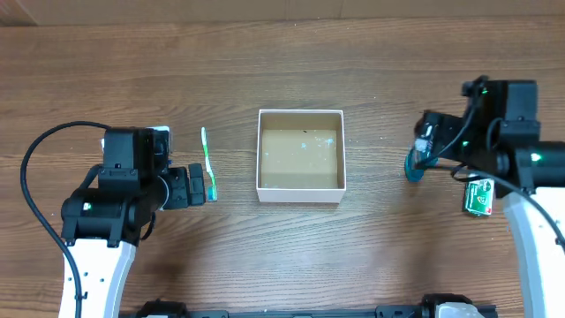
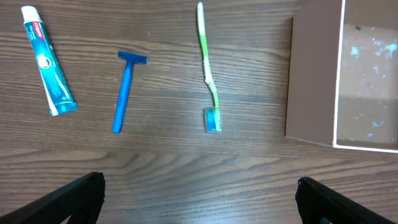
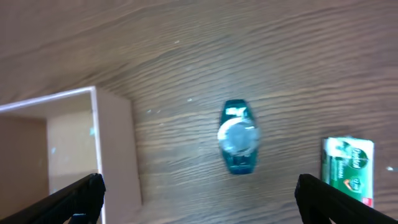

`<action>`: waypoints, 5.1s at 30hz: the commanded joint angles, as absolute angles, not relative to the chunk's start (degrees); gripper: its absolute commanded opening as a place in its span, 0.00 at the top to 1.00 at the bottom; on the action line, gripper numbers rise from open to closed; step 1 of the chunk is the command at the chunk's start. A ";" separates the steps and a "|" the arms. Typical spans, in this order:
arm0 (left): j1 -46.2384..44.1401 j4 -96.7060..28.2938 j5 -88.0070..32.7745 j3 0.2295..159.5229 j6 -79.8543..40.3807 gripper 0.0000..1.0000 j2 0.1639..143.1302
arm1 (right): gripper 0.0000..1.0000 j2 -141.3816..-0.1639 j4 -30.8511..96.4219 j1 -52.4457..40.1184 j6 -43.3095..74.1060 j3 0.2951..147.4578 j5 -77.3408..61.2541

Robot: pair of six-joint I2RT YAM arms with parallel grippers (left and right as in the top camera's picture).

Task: Pack container
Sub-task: 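Move the right gripper to the blue Listerine bottle and grasp it, then carry the bottle into the box and release it upright, then move the right gripper to the green Dettol soap bar and grasp it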

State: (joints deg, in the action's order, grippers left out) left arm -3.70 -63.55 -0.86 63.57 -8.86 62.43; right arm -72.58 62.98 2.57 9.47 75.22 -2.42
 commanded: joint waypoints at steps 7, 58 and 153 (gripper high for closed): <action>-3.38 -63.57 -1.08 65.25 -8.38 0.00 62.52 | 0.00 -88.44 62.48 7.62 4.51 77.34 -2.72; -3.40 -62.76 -1.04 65.25 -8.34 0.00 62.52 | 0.96 -88.36 69.93 1.15 3.18 86.28 -4.99; -3.40 -63.16 -1.06 65.25 -8.34 0.00 62.54 | 0.00 -107.50 58.43 27.88 11.42 72.23 2.74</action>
State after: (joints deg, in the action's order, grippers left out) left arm -3.70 -62.81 -0.86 63.92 -8.86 62.54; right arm -107.37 59.33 27.51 12.99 72.20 3.18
